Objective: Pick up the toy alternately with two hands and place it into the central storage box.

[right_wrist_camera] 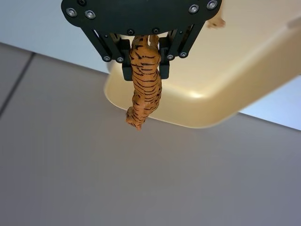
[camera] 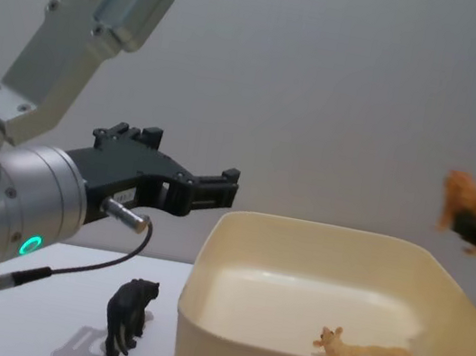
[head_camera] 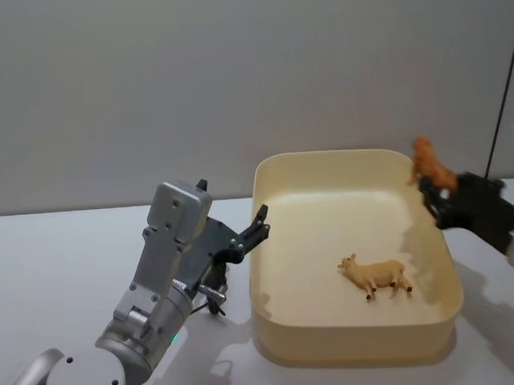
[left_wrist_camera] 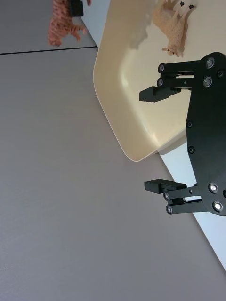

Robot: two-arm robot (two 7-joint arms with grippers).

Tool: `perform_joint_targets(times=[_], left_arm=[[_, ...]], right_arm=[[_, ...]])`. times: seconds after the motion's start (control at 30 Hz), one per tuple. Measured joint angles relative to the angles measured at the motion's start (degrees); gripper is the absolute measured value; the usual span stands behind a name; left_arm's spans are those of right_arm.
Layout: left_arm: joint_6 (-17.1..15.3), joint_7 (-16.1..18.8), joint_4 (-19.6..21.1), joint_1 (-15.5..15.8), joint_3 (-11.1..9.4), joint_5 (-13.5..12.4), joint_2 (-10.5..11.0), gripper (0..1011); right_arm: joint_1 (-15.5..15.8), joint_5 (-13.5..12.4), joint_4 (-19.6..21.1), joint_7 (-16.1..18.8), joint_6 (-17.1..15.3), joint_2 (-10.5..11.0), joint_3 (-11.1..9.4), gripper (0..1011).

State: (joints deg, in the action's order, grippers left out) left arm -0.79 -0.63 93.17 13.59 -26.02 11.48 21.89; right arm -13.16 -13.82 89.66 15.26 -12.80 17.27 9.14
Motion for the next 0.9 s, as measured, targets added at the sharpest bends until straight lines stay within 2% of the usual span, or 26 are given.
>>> perform_joint_targets(times=[0.23, 0.33, 0.53, 0.63, 0.67, 0.9], left_arm=[[0.0, 0.0, 0.0, 0.0, 0.0, 0.0, 0.0, 1001], [0.0, 0.0, 0.0, 0.0, 0.0, 0.0, 0.0, 1001], [0.0, 0.0, 0.0, 0.0, 0.0, 0.0, 0.0, 1001], [0.0, 0.0, 0.0, 0.0, 0.0, 0.0, 0.0, 1001], [0.0, 0.0, 0.0, 0.0, 0.0, 0.0, 0.0, 1001], [0.0, 0.0, 0.0, 0.0, 0.0, 0.0, 0.0, 1001]], right_arm=[[-4.7, 0.04, -1.89, 3.43, -2.35, -3.82, 2.48, 299], [-5.96, 0.09, -2.58, 4.18, -2.93, -4.77, 3.04, 367], [-8.46, 0.19, -4.03, 5.8, -4.17, -6.67, 4.24, 569], [-9.21, 0.23, -4.46, 6.24, -4.56, -7.25, 4.59, 652], [-9.38, 0.24, -4.56, 6.32, -4.63, -7.38, 4.66, 712], [-10.42, 0.28, -5.15, 7.02, -5.1, -8.18, 5.15, 895]])
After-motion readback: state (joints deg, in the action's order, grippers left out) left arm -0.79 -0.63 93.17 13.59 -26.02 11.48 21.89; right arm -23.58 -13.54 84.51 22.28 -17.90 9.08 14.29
